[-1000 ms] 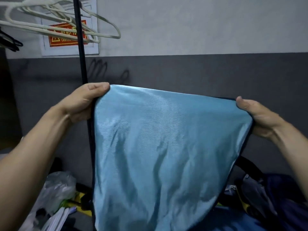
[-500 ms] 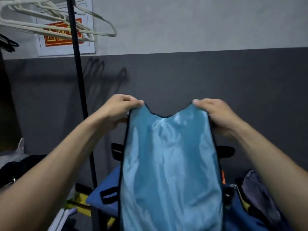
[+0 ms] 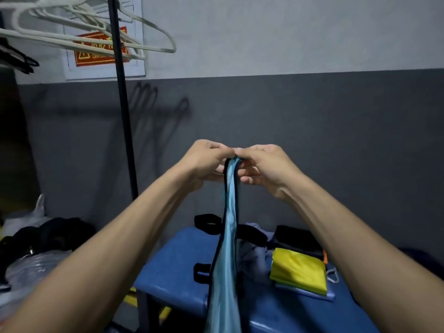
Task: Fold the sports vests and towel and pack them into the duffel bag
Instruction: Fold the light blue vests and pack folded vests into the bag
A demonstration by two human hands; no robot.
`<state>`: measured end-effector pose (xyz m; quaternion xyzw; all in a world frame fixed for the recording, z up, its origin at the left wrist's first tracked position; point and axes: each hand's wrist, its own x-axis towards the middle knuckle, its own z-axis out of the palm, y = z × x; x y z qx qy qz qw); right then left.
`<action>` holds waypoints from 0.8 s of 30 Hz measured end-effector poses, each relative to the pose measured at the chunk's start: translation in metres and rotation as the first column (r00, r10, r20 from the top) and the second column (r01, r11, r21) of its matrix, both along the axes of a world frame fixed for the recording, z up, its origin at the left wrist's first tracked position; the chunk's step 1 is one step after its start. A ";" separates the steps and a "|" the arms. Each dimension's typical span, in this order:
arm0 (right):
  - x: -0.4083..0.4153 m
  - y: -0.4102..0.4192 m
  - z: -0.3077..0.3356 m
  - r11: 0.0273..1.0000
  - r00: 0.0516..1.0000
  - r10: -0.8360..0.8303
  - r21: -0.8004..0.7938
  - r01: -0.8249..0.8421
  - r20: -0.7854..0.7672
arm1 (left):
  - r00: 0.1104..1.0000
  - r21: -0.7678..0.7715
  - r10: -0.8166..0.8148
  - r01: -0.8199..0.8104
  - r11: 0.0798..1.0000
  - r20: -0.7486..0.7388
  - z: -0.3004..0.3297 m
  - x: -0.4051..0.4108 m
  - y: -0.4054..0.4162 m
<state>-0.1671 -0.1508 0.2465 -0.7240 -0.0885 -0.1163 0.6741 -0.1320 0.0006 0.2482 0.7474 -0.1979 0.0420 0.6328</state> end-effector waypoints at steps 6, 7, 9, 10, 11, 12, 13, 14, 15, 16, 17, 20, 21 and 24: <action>0.001 0.002 0.001 0.997 0.999 -0.041 -0.058 0.042 0.015 | 0.998 -0.046 -0.037 0.035 0.998 -0.044 0.002 -0.003 0.006; 0.002 0.002 0.000 0.998 0.999 -0.039 -0.051 0.040 0.016 | 0.997 -0.057 -0.052 0.049 0.997 -0.060 0.001 -0.003 0.006; 0.003 0.002 0.000 0.998 0.999 -0.029 -0.049 0.029 0.019 | 0.993 -0.084 -0.078 0.070 0.994 -0.090 -0.001 -0.003 0.006; 0.004 0.002 -0.001 0.998 1.000 -0.023 -0.056 0.025 0.021 | 0.990 -0.094 -0.094 0.085 0.992 -0.102 -0.001 -0.003 0.006; 0.004 0.001 -0.001 0.998 0.999 -0.023 -0.064 0.025 0.022 | 0.987 -0.096 -0.113 0.103 0.990 -0.112 -0.001 -0.003 0.007; 0.005 0.000 -0.002 0.997 0.999 -0.031 -0.073 0.032 0.025 | 0.984 -0.089 -0.132 0.122 0.988 -0.117 -0.001 -0.003 0.008; 0.006 0.000 -0.003 0.996 0.999 -0.042 -0.083 0.044 0.028 | 0.982 -0.076 -0.147 0.138 0.988 -0.119 -0.001 -0.004 0.008; 0.007 -0.001 -0.004 0.994 0.998 -0.054 -0.094 0.057 0.034 | 0.981 -0.061 -0.152 0.145 0.987 -0.118 -0.001 -0.004 0.009; 0.007 -0.001 -0.005 0.992 0.997 -0.063 -0.107 0.067 0.040 | 0.982 -0.048 -0.151 0.147 0.988 -0.116 -0.001 -0.004 0.009; 0.008 -0.001 -0.006 0.990 0.996 -0.069 -0.122 0.075 0.050 | 0.982 -0.039 -0.150 0.147 0.988 -0.117 -0.001 -0.005 0.009; 0.008 -0.001 -0.007 0.987 0.996 -0.071 -0.140 0.078 0.060 | 0.981 -0.037 -0.153 0.149 0.988 -0.123 -0.001 -0.005 0.009; 0.008 -0.004 -0.009 0.971 0.995 -0.064 -0.224 0.078 0.071 | 0.978 -0.035 -0.154 0.150 0.988 -0.141 -0.003 -0.003 0.010; 0.008 -0.006 -0.010 0.961 0.995 -0.067 -0.265 0.083 0.069 | 0.980 -0.033 -0.143 0.140 0.990 -0.139 -0.004 -0.002 0.010; 0.011 -0.007 -0.014 0.917 0.987 -0.122 -0.368 0.151 0.101 | 0.986 -0.031 -0.114 0.111 0.993 -0.122 -0.009 0.001 0.010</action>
